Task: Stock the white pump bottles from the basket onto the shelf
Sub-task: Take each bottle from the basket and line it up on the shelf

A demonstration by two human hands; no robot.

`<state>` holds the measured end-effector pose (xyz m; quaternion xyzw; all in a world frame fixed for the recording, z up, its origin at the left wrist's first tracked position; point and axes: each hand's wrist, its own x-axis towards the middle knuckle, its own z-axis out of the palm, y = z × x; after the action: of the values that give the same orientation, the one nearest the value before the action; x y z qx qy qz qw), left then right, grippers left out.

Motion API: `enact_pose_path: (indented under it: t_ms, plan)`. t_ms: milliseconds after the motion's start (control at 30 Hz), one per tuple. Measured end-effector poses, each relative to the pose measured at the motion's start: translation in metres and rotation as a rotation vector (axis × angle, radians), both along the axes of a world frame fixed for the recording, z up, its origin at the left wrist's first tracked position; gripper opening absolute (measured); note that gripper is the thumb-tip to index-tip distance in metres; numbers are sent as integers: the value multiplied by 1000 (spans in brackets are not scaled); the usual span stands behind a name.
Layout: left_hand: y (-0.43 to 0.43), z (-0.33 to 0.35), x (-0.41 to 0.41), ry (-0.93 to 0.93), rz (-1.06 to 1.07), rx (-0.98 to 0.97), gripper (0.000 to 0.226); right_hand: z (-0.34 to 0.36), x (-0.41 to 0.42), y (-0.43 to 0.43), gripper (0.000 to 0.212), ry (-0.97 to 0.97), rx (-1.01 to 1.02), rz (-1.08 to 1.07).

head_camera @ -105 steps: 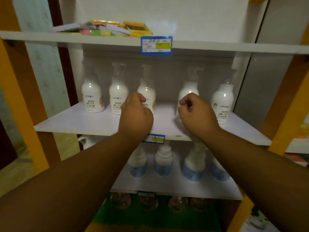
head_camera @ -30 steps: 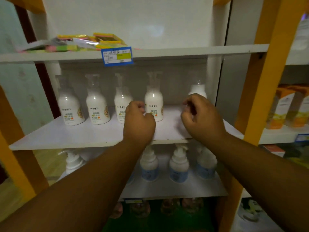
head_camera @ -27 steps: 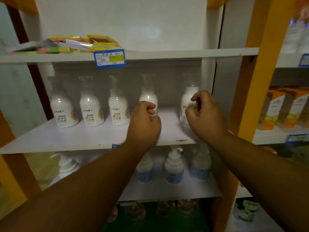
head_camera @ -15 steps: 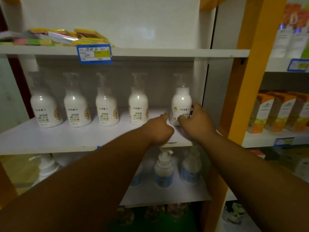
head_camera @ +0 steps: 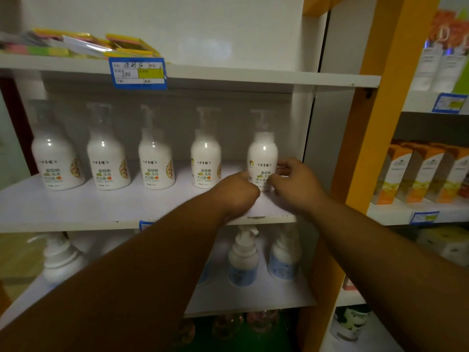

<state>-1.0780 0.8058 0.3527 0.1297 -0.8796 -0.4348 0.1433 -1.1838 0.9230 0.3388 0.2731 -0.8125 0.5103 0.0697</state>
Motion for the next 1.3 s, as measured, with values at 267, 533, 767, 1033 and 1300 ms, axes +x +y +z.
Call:
enact_pose_path:
  t_ms: [267, 533, 767, 1033, 1300]
  plan:
    - [-2, -4, -9, 31, 64, -27, 39, 3, -7, 0, 39, -128, -54, 85]
    - [3, 2, -3, -22, 93, -59, 39, 2, 1, 5, 44, -31, 57, 272]
    - [9, 1, -5, -55, 122, -118, 39, -2, -4, -1, 54, 5, 152, 263]
    - [8, 0, -11, -86, 159, -273, 43, -6, 0, -4, 69, 115, 287, 223]
    - [6, -8, -21, -148, 220, -331, 60, -3, 6, -6, 87, 132, 387, 211]
